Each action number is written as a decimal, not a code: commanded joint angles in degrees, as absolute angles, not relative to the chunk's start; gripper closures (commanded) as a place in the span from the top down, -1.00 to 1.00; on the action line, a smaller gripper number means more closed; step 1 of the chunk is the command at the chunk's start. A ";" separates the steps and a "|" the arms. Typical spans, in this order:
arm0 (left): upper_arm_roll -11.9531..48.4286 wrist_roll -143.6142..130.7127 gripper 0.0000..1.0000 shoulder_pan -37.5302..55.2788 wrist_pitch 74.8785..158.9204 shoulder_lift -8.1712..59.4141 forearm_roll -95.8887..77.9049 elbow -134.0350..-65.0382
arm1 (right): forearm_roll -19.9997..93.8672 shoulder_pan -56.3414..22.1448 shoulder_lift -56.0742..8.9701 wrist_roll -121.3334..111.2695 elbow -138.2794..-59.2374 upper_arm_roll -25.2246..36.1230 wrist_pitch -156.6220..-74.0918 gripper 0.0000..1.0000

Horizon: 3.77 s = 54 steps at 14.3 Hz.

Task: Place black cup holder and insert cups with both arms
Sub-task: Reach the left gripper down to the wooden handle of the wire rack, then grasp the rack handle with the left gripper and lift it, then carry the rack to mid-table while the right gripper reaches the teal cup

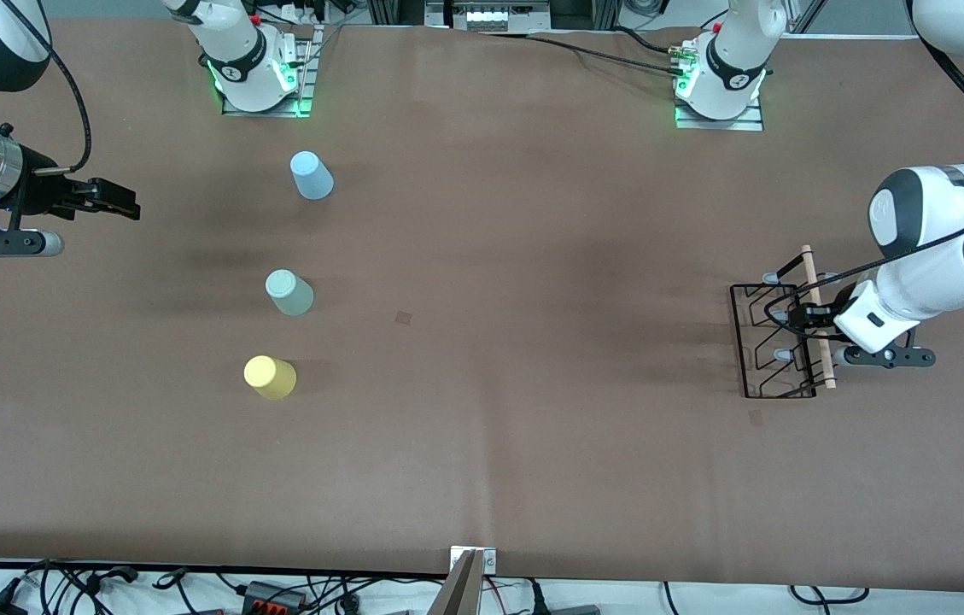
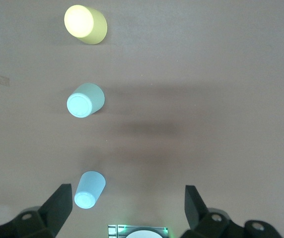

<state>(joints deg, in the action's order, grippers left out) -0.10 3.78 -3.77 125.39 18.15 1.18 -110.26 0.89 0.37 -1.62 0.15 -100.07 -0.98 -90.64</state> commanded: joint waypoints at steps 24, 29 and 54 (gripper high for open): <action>3.06 4.57 -0.98 -2.99 120.09 12.66 1.14 -106.72 | 1.76 0.26 0.26 0.09 -102.66 -0.88 -91.14 1.00; 15.35 -1.56 -0.98 -2.90 112.50 12.83 1.05 -99.06 | 1.76 0.26 0.35 0.09 -103.01 -0.88 -91.40 1.00; 21.62 -42.71 -0.98 26.46 115.57 39.46 12.30 -76.73 | 0.97 -11.86 -11.68 13.62 -130.34 -1.14 -144.40 1.00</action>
<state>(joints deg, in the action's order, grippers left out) 21.88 -41.50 25.84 115.73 38.74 10.91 -78.53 1.24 -11.04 -11.12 12.68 -129.98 -1.54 -142.91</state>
